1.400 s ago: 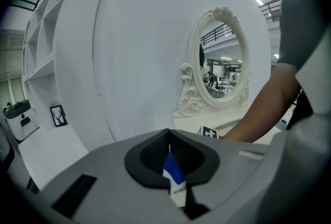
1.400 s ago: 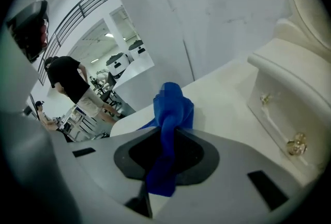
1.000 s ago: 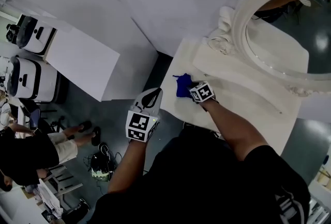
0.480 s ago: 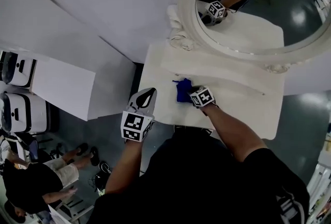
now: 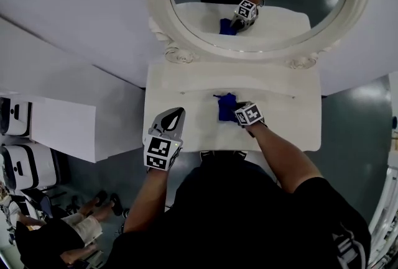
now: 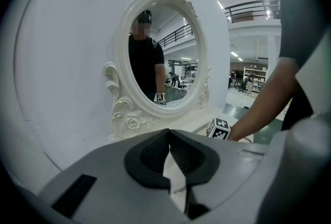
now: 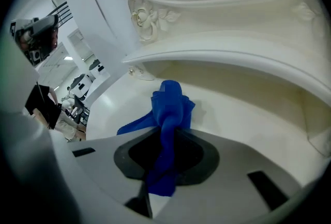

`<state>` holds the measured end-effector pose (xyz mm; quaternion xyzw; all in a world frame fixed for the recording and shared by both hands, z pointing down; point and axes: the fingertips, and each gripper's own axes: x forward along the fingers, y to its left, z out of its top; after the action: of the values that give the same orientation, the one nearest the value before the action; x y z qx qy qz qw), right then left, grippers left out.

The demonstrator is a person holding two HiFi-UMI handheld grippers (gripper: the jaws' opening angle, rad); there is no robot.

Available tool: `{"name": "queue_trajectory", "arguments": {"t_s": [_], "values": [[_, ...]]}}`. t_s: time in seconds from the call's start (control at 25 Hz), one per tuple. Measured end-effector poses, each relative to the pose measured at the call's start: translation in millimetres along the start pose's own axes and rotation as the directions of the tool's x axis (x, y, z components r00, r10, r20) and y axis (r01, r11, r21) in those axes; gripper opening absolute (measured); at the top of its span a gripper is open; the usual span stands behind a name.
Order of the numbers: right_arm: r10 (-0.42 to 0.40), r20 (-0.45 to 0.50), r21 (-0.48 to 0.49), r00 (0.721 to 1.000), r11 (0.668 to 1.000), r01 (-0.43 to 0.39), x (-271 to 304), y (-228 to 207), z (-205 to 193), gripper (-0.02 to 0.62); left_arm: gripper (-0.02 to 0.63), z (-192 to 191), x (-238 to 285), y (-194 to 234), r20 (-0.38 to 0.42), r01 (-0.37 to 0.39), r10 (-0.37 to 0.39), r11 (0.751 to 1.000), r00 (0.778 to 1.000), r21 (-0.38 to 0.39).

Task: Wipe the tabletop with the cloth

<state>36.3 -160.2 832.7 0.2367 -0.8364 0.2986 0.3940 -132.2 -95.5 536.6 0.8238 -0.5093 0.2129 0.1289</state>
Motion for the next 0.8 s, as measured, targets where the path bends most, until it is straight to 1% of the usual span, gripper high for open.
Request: {"name": "queue_trajectory", "arguments": {"t_s": [0.2,0.44,0.6,0.8], "values": [[-0.066,-0.001,0.032,0.998,0.997,0.066,-36,-49,-23,0.063,0.011,13,23,-30,0.005,0.05,-0.05,0.999,0.999,0.018],[-0.146,0.002,0.102,0.989,0.984,0.145,-82,-112,-60,0.063,0.012,27,54,-64,0.004,0.108,-0.108,0.993,0.994,0.042],[-0.202,0.003,0.153,0.979,0.968,0.199,-112,-151,-82,0.063,0.011,38,74,-87,0.002,0.152,-0.152,0.987,0.988,0.051],[-0.271,0.004,0.246,0.963,0.933,0.262,-149,-197,-112,0.063,0.011,49,95,-108,0.0,0.19,-0.191,0.979,0.982,0.07]]}}
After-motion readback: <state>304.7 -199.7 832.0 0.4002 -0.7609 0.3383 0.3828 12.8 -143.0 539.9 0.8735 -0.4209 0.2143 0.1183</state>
